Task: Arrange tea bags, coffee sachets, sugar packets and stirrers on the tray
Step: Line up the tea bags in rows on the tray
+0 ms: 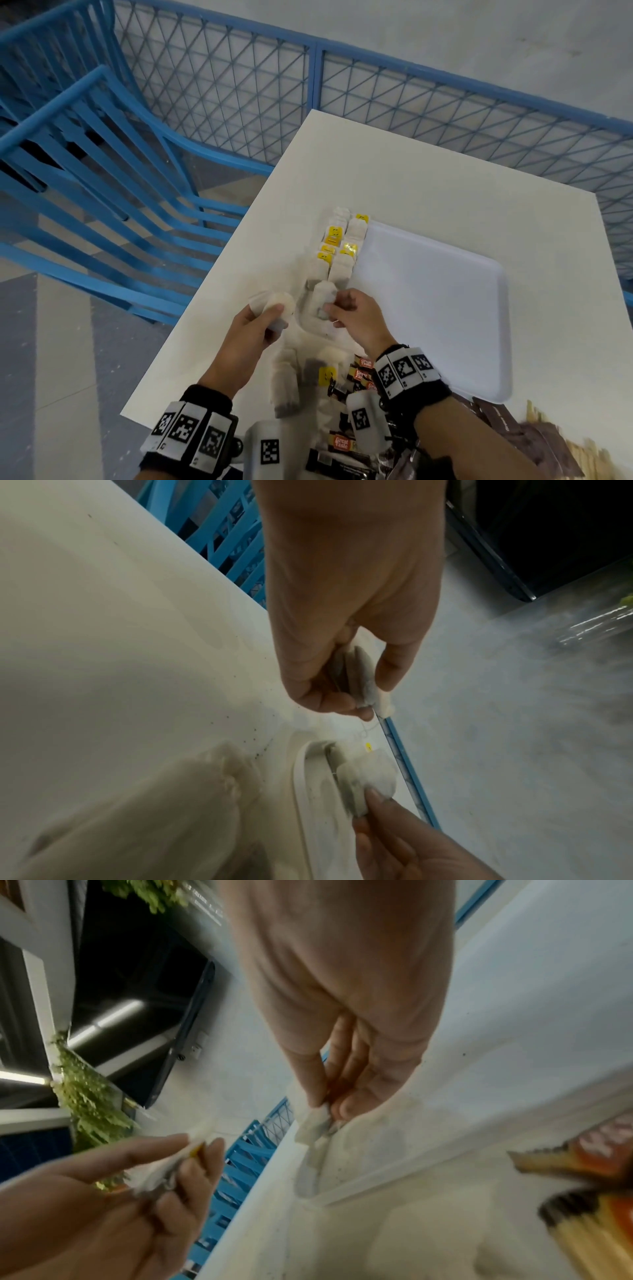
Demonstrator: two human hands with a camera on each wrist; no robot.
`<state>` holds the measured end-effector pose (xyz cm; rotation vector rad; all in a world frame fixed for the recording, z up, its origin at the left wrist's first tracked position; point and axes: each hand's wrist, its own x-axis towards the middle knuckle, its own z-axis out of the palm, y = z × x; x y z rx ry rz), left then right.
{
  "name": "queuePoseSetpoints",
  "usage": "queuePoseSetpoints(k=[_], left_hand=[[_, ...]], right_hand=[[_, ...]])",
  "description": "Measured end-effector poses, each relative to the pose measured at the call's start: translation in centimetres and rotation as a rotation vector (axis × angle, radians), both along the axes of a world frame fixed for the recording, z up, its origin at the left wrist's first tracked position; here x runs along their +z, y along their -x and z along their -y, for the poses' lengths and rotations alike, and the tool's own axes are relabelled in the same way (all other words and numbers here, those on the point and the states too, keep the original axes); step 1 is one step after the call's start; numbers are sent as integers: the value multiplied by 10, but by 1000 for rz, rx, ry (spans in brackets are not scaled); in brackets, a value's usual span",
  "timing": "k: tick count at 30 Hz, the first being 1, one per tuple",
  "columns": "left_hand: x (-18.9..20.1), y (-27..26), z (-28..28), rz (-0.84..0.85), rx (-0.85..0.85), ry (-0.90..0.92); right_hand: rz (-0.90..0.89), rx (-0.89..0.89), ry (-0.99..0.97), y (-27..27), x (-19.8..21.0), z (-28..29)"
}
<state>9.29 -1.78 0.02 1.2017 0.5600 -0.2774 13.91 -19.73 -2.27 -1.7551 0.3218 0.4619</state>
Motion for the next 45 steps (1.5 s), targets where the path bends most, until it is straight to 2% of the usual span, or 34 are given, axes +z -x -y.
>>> queuePoseSetpoints(k=[6,17,21,25,30,32,38,45], left_hand=[[-1,-2,-5,-21,40,63],[-2,3,-7,20,8,58],[0,3,-7,30,7,94],[-1,3,-7,36,-8,84],[0,1,-3,62,-53,18],[0,0,-2,67,-68,22],[-1,-2,6,32,-133,63],[2,-6,14,23,-138,182]], right_hand=[[130,-44,212,-20,-15,-9],[249,5,350,-28,-16,-24],[247,15,344,-27,-14,-23],[290,68,282,-20,-2,-26],[140,301,46,-2,18,-29],[140,330,4,4,17,-27],[169,252,-47,13,16,-17],[28,115,-181,13,16,2]])
